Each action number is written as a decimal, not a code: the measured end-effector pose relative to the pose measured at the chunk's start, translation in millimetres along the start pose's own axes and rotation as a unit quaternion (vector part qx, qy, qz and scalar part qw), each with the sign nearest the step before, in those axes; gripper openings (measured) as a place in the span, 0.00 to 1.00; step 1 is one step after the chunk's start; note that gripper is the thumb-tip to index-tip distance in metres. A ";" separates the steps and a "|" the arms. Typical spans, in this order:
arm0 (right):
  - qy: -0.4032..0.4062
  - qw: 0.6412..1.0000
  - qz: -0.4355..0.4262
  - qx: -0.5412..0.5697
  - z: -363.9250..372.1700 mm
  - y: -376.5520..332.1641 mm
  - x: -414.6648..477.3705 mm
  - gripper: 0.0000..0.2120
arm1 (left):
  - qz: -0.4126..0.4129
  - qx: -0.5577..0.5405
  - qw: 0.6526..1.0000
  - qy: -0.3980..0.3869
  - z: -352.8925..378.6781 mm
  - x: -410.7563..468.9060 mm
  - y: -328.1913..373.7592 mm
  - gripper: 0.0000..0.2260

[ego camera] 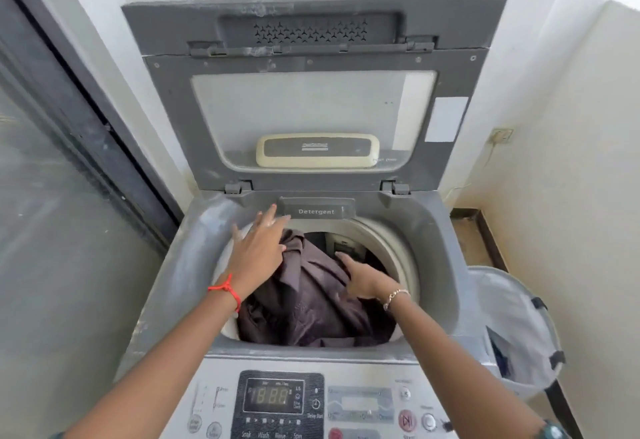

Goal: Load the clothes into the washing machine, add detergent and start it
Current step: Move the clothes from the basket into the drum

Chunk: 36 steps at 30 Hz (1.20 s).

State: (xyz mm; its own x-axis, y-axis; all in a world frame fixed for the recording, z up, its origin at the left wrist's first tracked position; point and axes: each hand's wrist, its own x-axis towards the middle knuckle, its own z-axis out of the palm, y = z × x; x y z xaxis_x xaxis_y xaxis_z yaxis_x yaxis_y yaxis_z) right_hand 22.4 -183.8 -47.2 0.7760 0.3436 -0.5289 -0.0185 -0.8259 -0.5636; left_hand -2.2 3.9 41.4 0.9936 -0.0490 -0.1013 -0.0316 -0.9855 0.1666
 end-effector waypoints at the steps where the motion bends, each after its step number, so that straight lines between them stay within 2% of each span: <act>1: 0.029 0.999 -0.017 0.032 -15.2 6.8 -5.3 0.41 | 0.031 -0.027 0.999 0.005 0.1 5.3 18.1 0.27; 4: 0.152 0.975 -0.058 0.149 -65.3 33.8 -32.8 0.30 | 0.143 -0.101 0.984 0.041 -2.9 22.8 87.2 0.28; 8: 0.294 0.882 -0.060 0.363 -134.1 100.2 -89.5 0.13 | 0.271 -0.197 0.940 0.063 4.8 52.7 201.0 0.25; 11: 0.371 0.835 -0.006 0.405 -157.9 179.4 -121.9 0.10 | 0.333 -0.225 0.915 0.025 35.9 81.8 293.0 0.24; 13: 0.392 0.828 0.054 0.396 -158.7 239.2 -127.9 0.10 | 0.347 -0.216 0.912 -0.037 73.8 103.9 350.9 0.26; 16: 0.374 0.825 0.132 0.402 -142.5 327.1 -112.3 0.08 | 0.335 -0.181 0.912 -0.152 151.4 137.8 416.8 0.29; 19: 0.343 0.820 0.199 0.412 -113.0 409.3 -73.5 0.09 | 0.318 -0.133 0.912 -0.221 242.3 165.7 451.4 0.32; 23: 0.275 0.836 0.241 0.409 -56.0 503.8 -8.1 0.21 | 0.278 -0.094 0.917 -0.270 373.6 190.5 458.0 0.35; 27: 0.216 0.840 0.268 0.420 19.4 586.8 61.0 0.27 | 0.236 -0.050 0.903 -0.354 506.3 203.3 436.4 0.40; 29: 0.189 0.833 0.298 0.425 62.2 622.7 98.1 0.38 | 0.223 0.014 0.892 -0.392 569.8 207.8 421.8 0.45; 31: 0.122 0.847 0.340 0.391 99.5 652.2 129.3 0.50 | 0.217 0.092 0.875 -0.423 625.1 212.5 408.5 0.51; 32: 0.090 0.854 0.360 0.364 114.4 666.1 142.2 0.53 | 0.217 0.122 0.867 -0.432 650.4 215.5 402.9 0.54; 36: 0.020 0.921 0.349 0.173 154.3 704.2 187.8 0.56 | 0.245 0.228 0.845 -0.418 726.7 232.9 390.3 0.60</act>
State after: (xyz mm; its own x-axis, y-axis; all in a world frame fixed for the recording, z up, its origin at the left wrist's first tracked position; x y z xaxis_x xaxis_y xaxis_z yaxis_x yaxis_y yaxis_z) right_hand 57.9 -631.9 -641.3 0.5218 -0.2384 -0.8191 -0.7152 -0.6456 -0.2677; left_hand 138.4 -510.1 -629.8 0.4322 -0.3790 -0.8183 -0.6440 -0.7649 0.0142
